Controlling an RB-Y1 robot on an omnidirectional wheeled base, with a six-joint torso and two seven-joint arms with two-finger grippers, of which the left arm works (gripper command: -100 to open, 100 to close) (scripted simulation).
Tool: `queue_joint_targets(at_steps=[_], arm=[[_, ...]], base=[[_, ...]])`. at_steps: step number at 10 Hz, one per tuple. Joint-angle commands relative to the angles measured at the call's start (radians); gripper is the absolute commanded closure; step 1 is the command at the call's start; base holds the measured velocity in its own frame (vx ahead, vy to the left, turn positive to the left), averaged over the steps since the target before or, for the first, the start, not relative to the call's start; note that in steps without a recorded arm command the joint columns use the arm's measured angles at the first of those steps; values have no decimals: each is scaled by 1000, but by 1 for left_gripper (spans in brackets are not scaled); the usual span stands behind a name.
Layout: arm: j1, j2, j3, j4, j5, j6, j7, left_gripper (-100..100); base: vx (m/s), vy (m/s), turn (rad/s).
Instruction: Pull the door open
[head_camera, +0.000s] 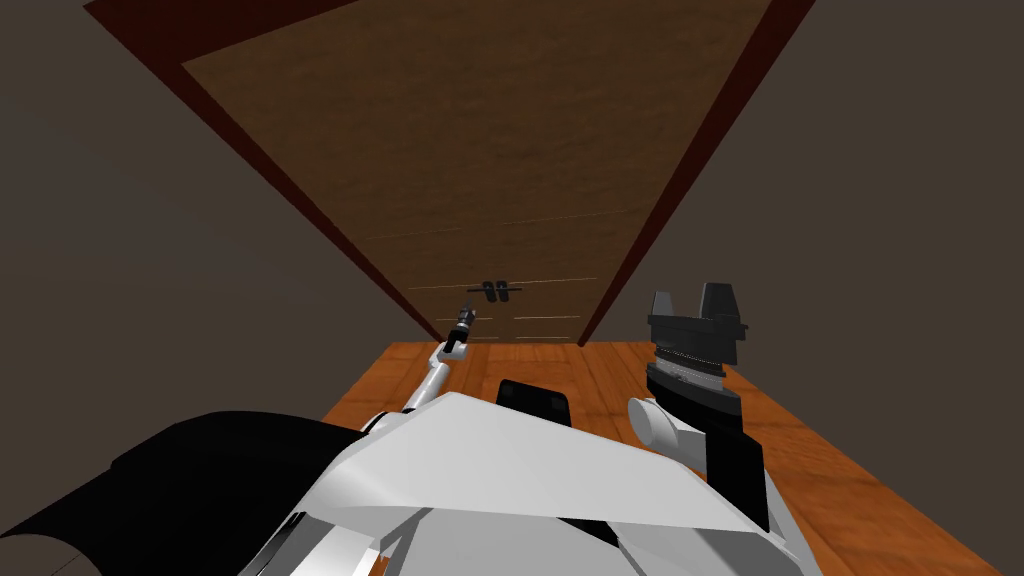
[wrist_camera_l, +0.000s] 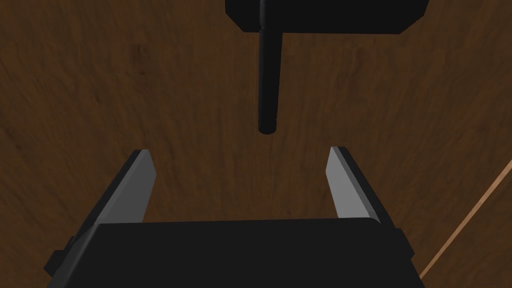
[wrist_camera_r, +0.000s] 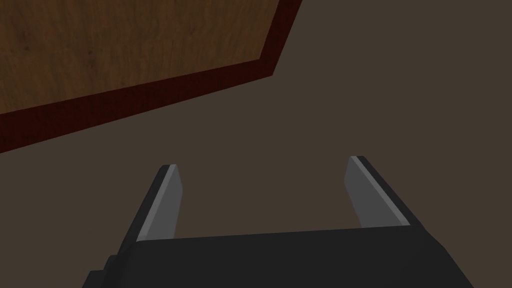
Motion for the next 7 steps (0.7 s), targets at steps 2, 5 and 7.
queue_joint_targets(at_steps=[2, 5, 7], arm=[[-22, 11, 6, 51, 2, 17, 2, -100], [6, 45, 50, 72, 17, 3, 13, -100], [18, 69, 74, 94, 27, -8, 24, -100]], base=[[130, 27, -61], [130, 29, -35], [180, 63, -75]])
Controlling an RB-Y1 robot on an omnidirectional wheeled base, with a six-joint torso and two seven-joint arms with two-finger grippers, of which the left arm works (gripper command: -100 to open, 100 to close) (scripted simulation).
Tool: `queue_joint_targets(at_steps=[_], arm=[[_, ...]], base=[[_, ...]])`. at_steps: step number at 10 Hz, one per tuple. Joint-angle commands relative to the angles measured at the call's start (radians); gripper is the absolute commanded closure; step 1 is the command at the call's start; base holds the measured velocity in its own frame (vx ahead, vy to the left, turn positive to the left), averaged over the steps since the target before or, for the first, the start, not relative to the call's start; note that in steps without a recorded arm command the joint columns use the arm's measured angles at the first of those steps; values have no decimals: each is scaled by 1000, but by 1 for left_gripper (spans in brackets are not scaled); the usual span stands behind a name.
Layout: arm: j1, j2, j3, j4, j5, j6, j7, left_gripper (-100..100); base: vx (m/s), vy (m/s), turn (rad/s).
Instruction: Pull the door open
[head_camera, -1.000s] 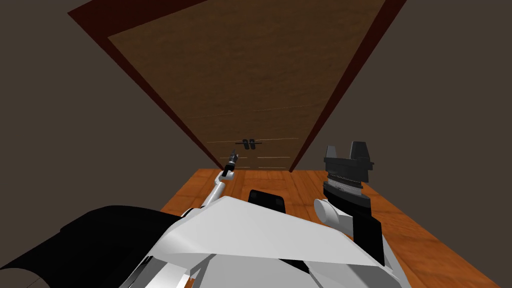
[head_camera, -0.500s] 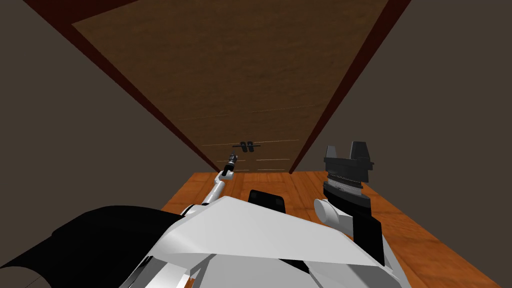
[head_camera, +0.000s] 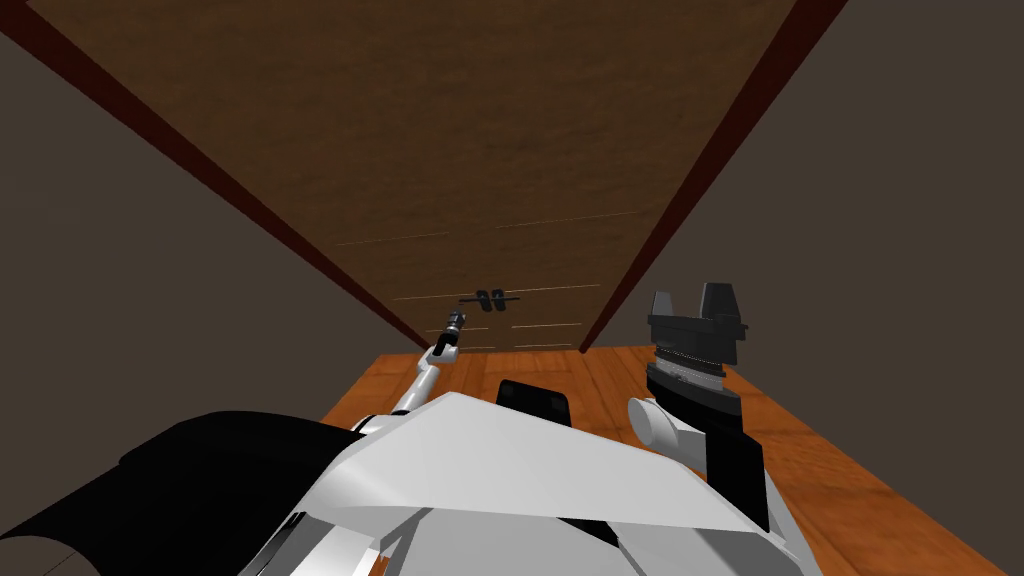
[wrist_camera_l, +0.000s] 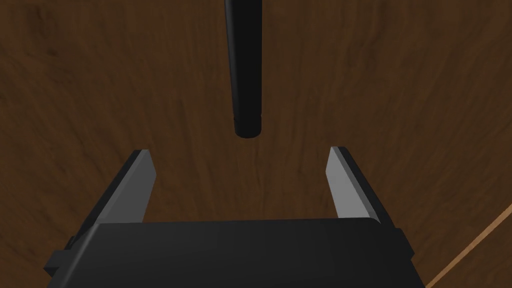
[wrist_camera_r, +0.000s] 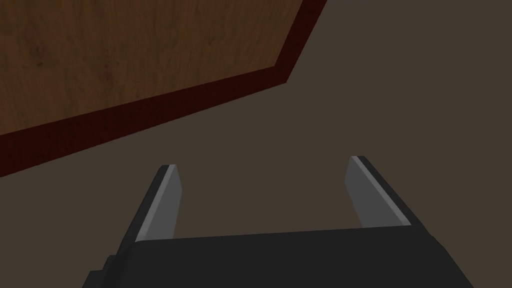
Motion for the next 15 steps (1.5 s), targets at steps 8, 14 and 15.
queue_joint_targets(at_steps=[8, 14, 15], arm=[[-7, 11, 5, 24, 9, -20, 15, 100], [24, 42, -3, 16, 12, -28, 38, 100], [33, 51, -13, 9, 12, -33, 48, 100]], base=[[107, 11, -71], [-82, 23, -35], [-191, -12, -101]])
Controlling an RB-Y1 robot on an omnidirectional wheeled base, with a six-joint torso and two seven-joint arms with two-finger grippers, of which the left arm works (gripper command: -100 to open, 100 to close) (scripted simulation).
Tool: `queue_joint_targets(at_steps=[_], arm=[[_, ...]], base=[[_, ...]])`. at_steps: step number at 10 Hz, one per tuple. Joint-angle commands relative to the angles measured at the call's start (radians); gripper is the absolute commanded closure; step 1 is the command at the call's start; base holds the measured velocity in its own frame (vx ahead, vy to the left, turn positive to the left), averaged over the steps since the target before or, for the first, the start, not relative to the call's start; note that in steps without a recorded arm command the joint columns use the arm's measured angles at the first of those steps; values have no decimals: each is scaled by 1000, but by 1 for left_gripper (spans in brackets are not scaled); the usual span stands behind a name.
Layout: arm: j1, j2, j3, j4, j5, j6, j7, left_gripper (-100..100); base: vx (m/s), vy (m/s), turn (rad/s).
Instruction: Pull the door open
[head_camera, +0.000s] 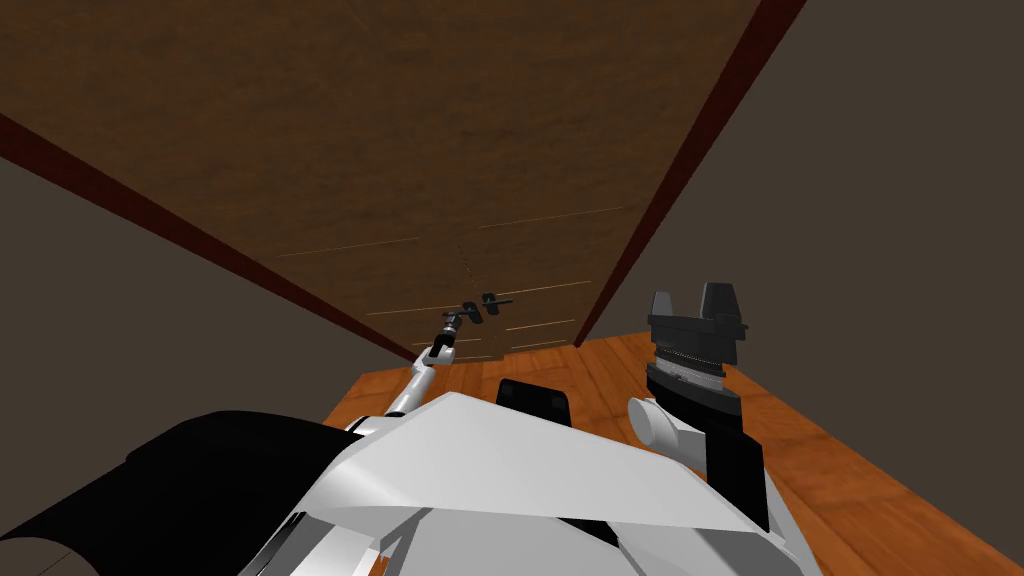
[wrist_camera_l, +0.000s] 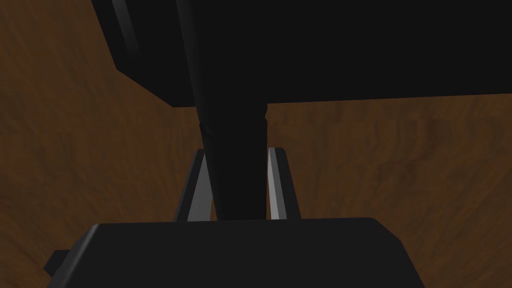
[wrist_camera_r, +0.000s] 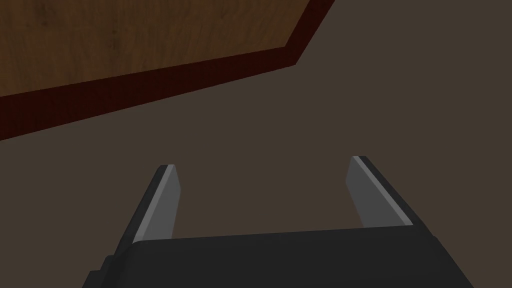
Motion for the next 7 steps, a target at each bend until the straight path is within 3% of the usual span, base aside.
queue_joint_targets(at_steps=[1, 3, 5, 6, 7], arm=[[24, 20, -11, -8, 1, -7, 18, 100], [39, 35, -41, -26, 0, -19, 41, 100], [53, 49, -76, -46, -3, -32, 64, 100], [56, 52, -86, -52, -4, -35, 70, 100], [58, 52, -76, -48, -2, -28, 65, 100]], base=[[-174, -6, -107], [-215, 21, -139], [-216, 89, -154], [-204, 92, -133], [-90, 32, -41]])
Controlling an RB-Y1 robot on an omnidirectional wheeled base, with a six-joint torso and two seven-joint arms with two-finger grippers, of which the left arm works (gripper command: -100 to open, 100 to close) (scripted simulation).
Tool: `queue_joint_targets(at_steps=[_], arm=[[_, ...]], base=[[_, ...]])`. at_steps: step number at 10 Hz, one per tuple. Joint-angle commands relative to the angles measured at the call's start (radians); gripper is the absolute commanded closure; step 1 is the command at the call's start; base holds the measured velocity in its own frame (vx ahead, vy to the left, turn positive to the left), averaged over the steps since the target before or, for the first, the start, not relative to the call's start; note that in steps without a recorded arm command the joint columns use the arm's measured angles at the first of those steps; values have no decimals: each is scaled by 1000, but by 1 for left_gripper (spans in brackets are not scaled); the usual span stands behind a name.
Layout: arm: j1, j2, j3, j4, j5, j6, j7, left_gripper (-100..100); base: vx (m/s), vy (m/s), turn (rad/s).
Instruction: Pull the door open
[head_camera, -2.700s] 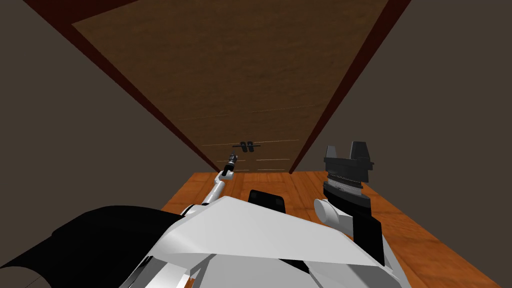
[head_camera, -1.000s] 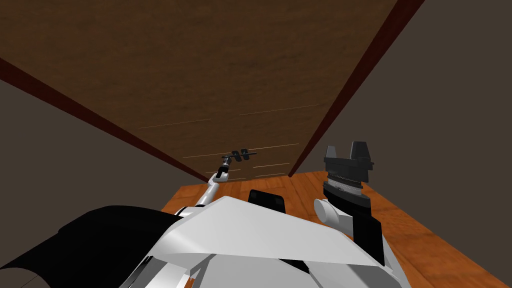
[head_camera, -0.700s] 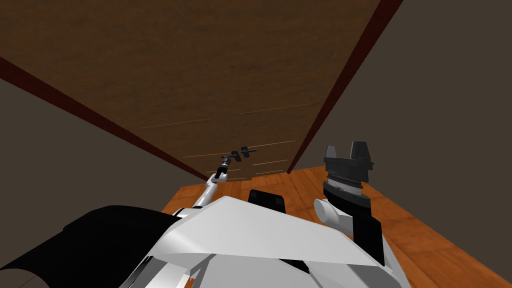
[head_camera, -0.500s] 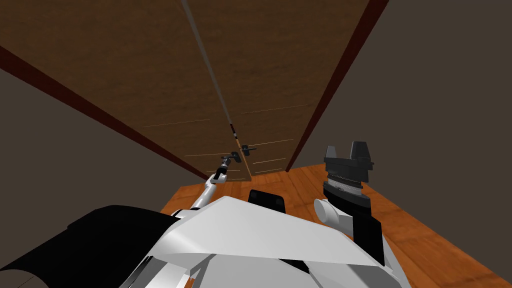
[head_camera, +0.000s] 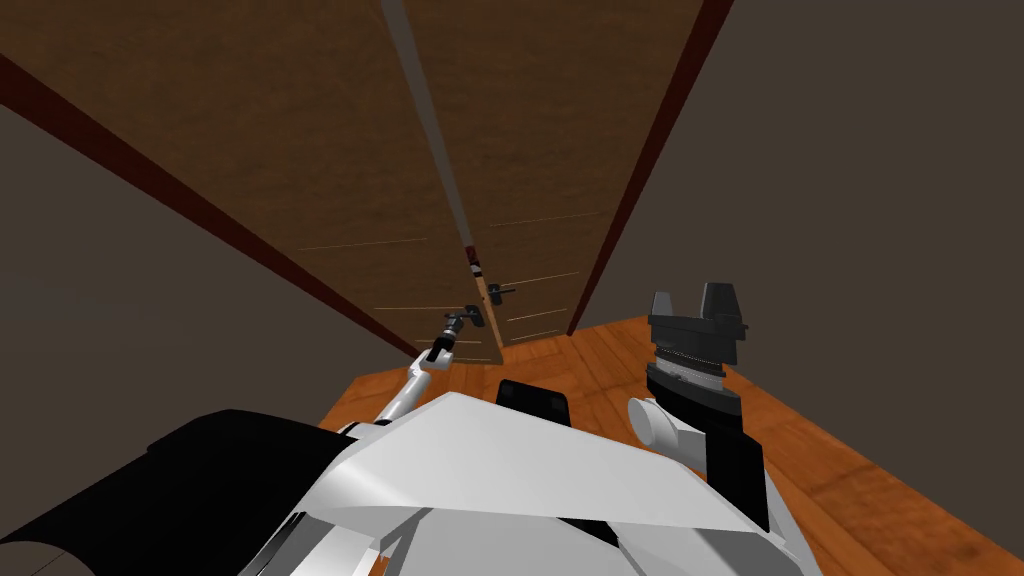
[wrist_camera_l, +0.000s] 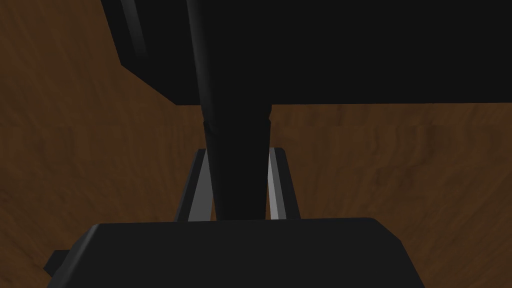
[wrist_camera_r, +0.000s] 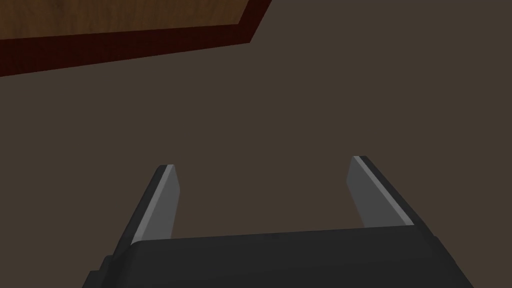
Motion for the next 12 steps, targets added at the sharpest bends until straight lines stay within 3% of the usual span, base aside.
queue_joint_targets(at_steps=[1, 7, 9, 10, 12], arm=[[17, 15, -14, -10, 0, -17, 15, 100], [86, 79, -71, -50, -2, -87, 78, 100], [104, 95, -86, -60, -2, -104, 94, 100], [94, 95, -75, -50, -1, -98, 88, 100], [124, 120, -93, -51, -2, -138, 111, 100]], base=[[-162, 15, -114], [-210, 68, -132], [-242, 62, -115], [-108, 25, -13], [-216, 52, -154]])
